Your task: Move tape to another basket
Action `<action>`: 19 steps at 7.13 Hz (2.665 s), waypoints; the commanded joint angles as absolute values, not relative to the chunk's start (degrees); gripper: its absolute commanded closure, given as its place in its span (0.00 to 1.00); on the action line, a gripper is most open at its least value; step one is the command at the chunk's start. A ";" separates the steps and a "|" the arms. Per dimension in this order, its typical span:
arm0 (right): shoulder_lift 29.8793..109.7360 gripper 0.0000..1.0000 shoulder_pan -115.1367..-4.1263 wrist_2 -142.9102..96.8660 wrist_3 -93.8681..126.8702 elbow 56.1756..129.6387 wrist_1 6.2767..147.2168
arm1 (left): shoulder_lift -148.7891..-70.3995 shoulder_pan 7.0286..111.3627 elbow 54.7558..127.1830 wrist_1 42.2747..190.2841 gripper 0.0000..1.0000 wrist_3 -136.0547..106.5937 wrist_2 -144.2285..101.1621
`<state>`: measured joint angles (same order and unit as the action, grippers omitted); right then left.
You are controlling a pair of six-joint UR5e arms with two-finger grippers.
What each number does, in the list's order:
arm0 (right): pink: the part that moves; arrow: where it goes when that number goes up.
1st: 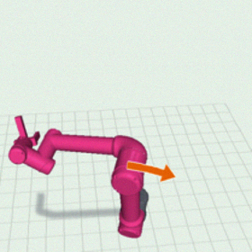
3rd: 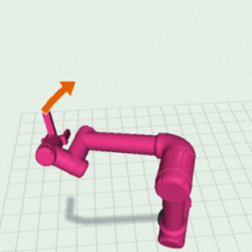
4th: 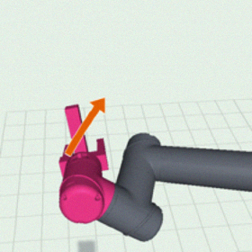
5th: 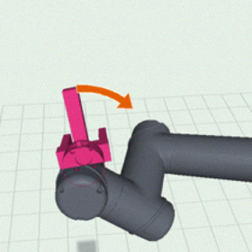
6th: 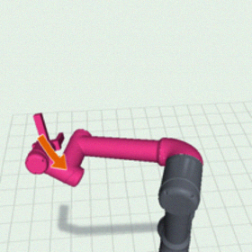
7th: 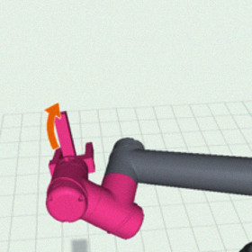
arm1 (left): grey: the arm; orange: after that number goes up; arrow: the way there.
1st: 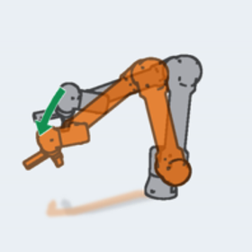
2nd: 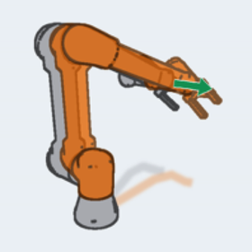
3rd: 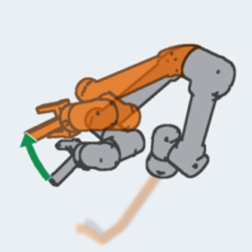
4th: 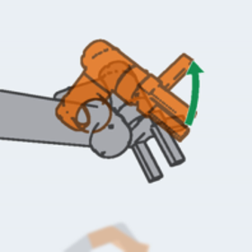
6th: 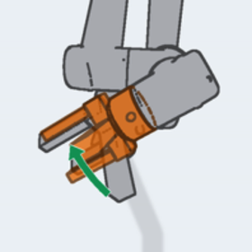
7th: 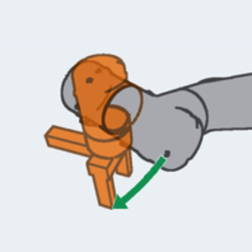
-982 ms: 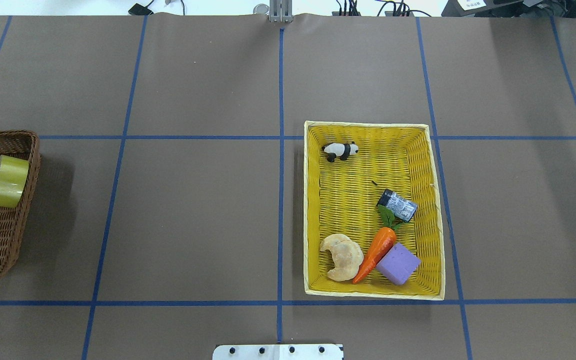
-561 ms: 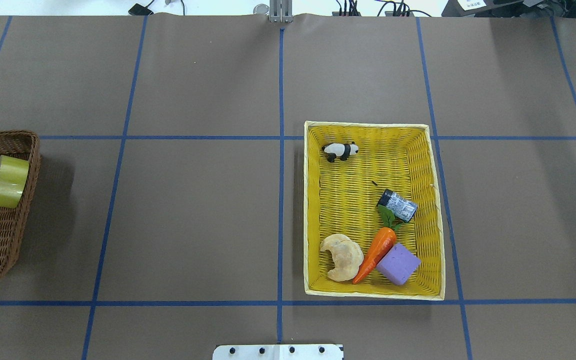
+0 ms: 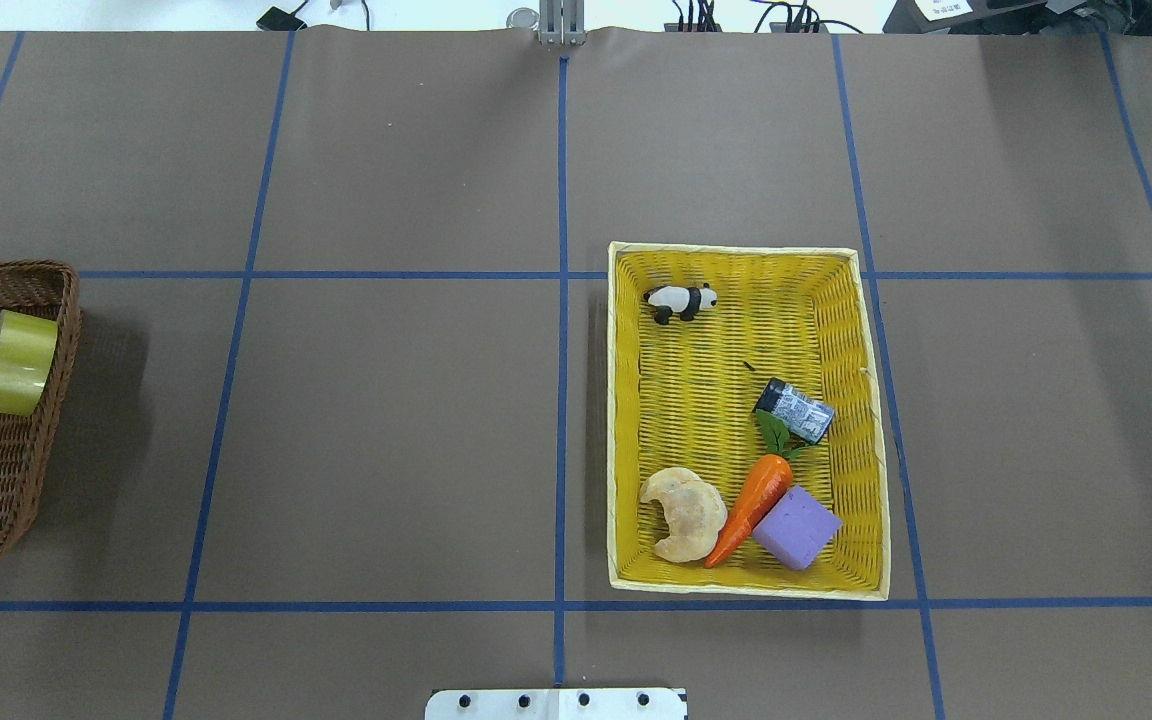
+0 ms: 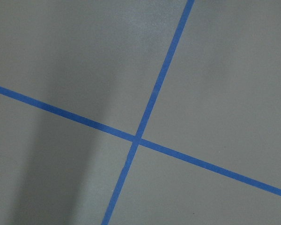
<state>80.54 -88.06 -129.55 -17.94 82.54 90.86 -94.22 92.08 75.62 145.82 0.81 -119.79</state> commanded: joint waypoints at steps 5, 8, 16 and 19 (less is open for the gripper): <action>81.91 0.00 -88.07 -129.29 -17.93 82.53 90.88 | -93.17 94.31 84.73 97.13 0.01 9.49 -127.03; 82.79 0.00 -88.77 -129.46 -17.84 82.53 90.88 | -93.08 94.22 87.17 88.60 0.01 9.40 -131.74; 85.25 0.00 -92.81 -129.99 -17.67 82.97 90.88 | -92.99 94.13 90.00 89.38 0.01 9.40 -134.12; 85.43 0.00 -92.81 -129.99 -17.67 82.88 90.88 | -92.21 94.13 90.00 89.47 0.01 9.32 -134.12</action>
<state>85.33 -92.81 -129.99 -17.67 82.95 90.88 -92.78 94.14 89.91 89.31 9.32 -134.08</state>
